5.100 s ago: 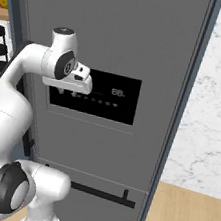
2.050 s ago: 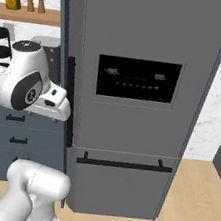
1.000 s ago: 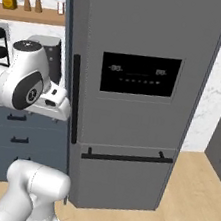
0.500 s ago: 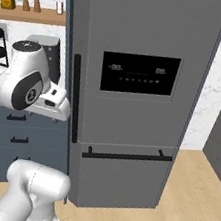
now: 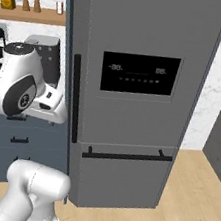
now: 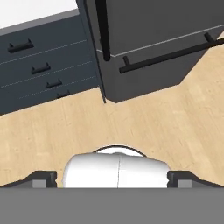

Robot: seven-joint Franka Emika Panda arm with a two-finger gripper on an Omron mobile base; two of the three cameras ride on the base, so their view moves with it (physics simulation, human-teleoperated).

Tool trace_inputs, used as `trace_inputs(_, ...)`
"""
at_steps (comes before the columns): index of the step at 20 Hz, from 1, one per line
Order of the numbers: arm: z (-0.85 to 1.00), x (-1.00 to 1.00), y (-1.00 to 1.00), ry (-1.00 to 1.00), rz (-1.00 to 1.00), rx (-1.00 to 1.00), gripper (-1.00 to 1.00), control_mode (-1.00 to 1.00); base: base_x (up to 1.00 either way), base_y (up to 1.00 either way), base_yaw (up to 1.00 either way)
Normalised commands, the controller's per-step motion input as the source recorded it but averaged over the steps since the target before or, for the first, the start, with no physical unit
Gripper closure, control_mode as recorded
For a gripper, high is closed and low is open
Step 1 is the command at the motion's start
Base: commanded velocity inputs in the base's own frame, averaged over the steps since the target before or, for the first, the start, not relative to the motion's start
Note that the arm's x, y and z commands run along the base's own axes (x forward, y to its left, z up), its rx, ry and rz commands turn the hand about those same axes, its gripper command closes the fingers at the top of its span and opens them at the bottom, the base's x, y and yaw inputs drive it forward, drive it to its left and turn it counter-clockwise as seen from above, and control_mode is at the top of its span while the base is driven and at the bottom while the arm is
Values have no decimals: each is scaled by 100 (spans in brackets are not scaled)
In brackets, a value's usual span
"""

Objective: Grab a lemon wedge from the fridge and one ice cube from the ice bowl, and put them in the glass of lemonade.

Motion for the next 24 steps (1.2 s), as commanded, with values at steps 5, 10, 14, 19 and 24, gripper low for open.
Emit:
trace_inputs(5, 17, -47, 0, -13, 3, -1, -100, -100, 0, 0, 0)
trace_inputs(10, 39, -25, 0, -29, 16, -8, -100, -100, 0, 0, 0)
trace_inputs(14, 19, 45, -9, -20, 39, -1, -100, -100, 0, 0, 0)
trace_inputs(19, -15, 100, -13, -1, 25, 2, -100, -100, 0, 0, 0)
trace_inputs(24, -9, 100, 54, -2, -3, 0, -100, -100, 0, 0, 0)
